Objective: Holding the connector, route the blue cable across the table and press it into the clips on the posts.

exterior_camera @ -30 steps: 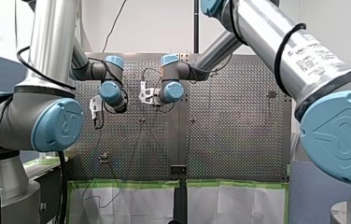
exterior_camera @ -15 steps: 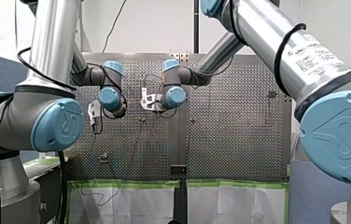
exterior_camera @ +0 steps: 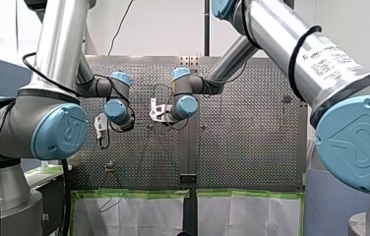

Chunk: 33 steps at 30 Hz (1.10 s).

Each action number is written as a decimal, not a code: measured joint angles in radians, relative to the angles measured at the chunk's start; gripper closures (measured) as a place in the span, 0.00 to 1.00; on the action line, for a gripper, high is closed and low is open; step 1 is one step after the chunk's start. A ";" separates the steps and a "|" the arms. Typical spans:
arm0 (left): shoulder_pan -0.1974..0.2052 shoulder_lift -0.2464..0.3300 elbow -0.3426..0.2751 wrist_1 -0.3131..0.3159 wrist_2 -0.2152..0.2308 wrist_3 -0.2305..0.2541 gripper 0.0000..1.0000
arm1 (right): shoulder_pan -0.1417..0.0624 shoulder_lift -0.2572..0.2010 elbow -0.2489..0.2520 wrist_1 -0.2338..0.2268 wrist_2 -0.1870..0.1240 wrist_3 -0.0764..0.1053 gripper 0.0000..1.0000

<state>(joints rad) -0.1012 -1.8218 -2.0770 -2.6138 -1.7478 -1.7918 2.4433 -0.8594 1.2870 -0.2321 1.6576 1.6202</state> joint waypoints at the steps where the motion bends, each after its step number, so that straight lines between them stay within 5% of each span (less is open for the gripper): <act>1: 0.000 -0.005 0.000 0.003 0.002 -0.001 1.00 | 0.000 0.002 0.001 0.000 -0.002 0.000 1.00; 11: 0.000 -0.079 0.000 0.062 0.031 -0.006 1.00 | -0.002 0.029 0.002 0.000 -0.026 0.017 1.00; 33: 0.014 -0.113 0.057 0.098 0.078 -0.038 1.00 | -0.083 0.035 0.002 -0.003 -0.112 0.033 1.00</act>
<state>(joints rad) -0.0872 -1.9348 -2.0197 -2.5158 -1.6696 -1.8299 2.3603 -0.8243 1.2893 -0.2346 1.5455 1.6530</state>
